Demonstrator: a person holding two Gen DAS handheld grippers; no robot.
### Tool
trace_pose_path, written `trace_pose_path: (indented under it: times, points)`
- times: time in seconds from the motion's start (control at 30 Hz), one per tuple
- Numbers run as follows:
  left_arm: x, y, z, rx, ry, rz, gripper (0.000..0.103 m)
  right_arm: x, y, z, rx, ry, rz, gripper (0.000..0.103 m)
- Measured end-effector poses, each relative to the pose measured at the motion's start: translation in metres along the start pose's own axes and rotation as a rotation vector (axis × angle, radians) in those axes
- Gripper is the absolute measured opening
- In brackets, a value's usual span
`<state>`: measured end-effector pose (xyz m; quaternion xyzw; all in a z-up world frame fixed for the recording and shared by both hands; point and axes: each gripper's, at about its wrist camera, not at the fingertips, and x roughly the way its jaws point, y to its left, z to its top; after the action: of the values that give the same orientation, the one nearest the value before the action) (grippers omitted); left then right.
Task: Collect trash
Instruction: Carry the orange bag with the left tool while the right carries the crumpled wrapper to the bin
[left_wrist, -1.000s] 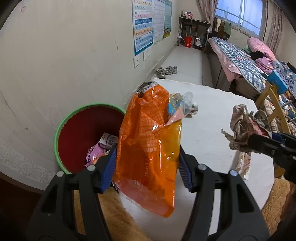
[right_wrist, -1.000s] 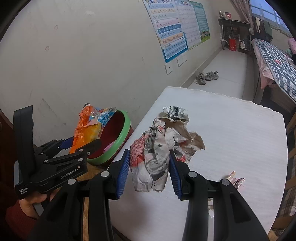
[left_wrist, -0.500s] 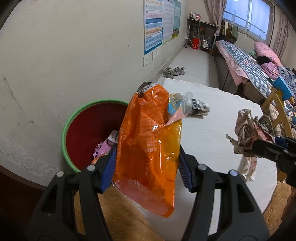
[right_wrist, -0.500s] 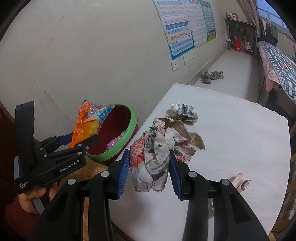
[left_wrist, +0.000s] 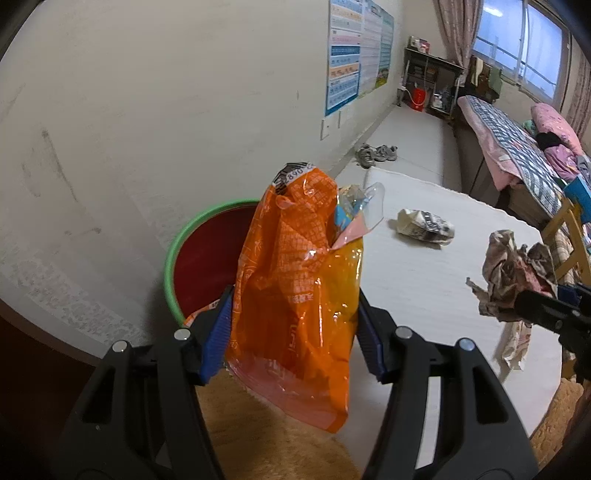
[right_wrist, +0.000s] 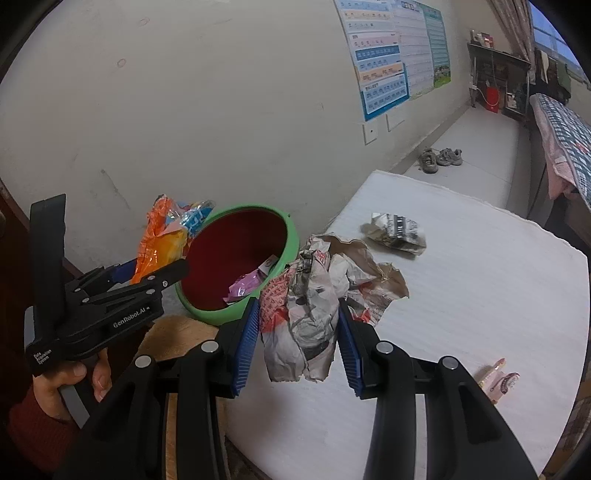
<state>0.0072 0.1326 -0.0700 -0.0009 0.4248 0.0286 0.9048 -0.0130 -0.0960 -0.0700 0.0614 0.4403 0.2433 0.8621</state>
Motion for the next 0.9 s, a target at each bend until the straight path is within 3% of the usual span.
trace_pose_path:
  times: [0.57,0.9]
  points:
    - [0.003,0.033,0.001,-0.054,-0.010,0.040,0.058,0.032,0.036,0.033,-0.092,0.006,0.013,0.040]
    - [0.022,0.054,-0.003,-0.118,0.039,0.047,0.058,0.060,0.065,0.058,-0.136,0.027,0.074,0.040]
